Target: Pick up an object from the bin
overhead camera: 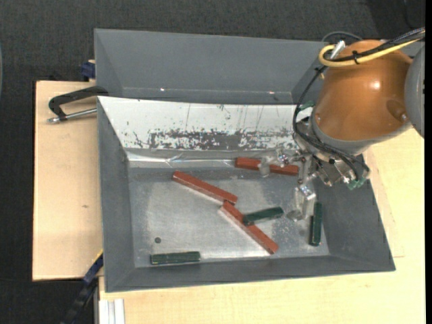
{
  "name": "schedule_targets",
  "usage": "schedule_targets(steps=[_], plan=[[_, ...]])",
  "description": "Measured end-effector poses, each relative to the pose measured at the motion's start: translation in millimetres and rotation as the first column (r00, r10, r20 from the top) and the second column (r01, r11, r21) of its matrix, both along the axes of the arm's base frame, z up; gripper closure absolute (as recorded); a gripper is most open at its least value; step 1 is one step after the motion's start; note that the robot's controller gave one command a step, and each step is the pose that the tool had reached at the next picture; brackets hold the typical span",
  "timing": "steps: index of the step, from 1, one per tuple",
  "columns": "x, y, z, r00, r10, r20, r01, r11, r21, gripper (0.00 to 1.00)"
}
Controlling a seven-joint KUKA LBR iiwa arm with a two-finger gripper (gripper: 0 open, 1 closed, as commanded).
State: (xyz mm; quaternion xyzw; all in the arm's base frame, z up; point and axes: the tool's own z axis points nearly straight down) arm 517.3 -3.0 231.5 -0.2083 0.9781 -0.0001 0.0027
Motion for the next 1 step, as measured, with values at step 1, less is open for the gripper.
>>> schedule_targets(steps=[1], plan=[[12.7, -6.4, -54.5, 1.0, -0.031, 0.005, 0.031, 1.0, 0.0, 0.0]])
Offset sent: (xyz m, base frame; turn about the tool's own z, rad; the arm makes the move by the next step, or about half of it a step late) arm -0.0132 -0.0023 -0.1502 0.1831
